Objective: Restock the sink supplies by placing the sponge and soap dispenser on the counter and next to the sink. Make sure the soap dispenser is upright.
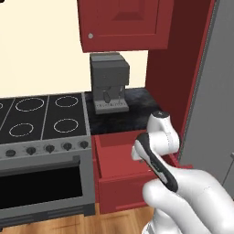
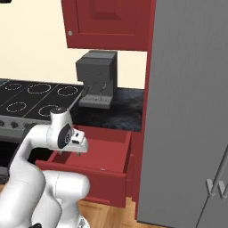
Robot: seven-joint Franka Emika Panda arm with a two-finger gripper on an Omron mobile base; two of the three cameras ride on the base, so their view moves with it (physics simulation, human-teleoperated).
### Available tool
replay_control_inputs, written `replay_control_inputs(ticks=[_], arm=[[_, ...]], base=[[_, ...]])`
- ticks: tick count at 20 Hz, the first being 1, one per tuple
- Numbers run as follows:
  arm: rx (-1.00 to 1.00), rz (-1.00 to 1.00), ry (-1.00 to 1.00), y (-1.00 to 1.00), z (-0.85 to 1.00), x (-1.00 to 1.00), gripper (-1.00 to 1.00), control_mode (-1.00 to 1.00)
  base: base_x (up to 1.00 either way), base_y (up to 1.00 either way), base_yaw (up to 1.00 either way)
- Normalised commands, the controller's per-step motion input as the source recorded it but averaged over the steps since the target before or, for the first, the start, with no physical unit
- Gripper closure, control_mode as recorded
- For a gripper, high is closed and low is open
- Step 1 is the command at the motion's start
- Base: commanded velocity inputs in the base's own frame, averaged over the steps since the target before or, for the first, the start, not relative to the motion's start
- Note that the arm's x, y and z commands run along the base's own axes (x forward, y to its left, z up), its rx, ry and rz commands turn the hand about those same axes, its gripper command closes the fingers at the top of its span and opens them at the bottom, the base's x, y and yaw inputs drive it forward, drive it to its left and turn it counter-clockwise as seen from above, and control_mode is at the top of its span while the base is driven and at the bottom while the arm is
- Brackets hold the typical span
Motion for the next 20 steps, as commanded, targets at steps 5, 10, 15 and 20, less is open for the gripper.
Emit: replay_control_inputs(ticks=[5, 10, 15, 20], arm=[[0.07, -0.01, 0.06, 0.0, -0.12, 0.31, -1.0, -1.0], [0.02, 0.0, 0.01, 0.0, 0.0, 0.31, -1.0, -1.0], [0.01, 0.0, 0.12, -0.2, 0.0, 0.43, -1.0, -1.0], [0.05, 0.0, 0.11, -0.4, -0.01, 0.37, -1.0, -1.0]], base=[[0.0, 0.0, 0.0], [0.0, 0.0, 0.0], [0.0, 0.0, 0.0], [0.0, 0.0, 0.0]])
